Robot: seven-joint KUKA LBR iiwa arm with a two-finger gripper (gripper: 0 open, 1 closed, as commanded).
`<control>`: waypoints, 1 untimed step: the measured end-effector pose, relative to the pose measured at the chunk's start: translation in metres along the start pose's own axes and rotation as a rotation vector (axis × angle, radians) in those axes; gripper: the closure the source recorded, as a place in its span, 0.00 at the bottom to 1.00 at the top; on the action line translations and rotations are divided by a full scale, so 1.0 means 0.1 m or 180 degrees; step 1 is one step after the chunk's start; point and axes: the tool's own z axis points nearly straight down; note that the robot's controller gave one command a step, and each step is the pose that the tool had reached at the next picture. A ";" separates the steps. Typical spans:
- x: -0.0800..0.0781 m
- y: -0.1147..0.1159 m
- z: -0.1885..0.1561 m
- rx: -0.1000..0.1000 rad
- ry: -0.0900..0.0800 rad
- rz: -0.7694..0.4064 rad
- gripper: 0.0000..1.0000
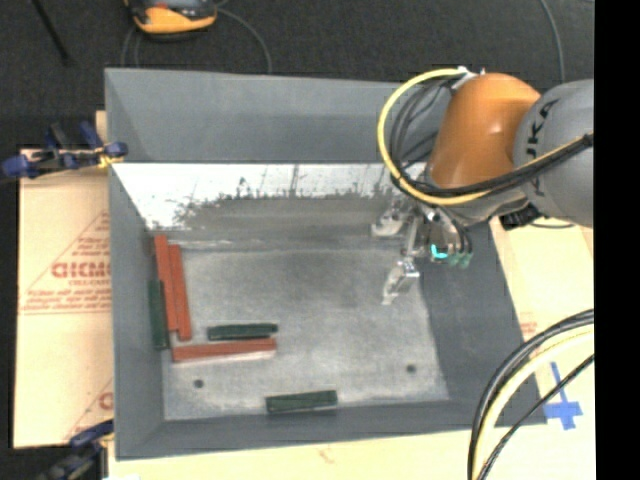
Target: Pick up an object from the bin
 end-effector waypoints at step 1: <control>-0.02 0.00 -0.05 0.0002 -0.0025 -0.0004 0.00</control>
Offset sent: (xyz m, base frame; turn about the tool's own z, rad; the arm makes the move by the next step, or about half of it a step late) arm 0.0092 0.0624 -0.0744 -0.1423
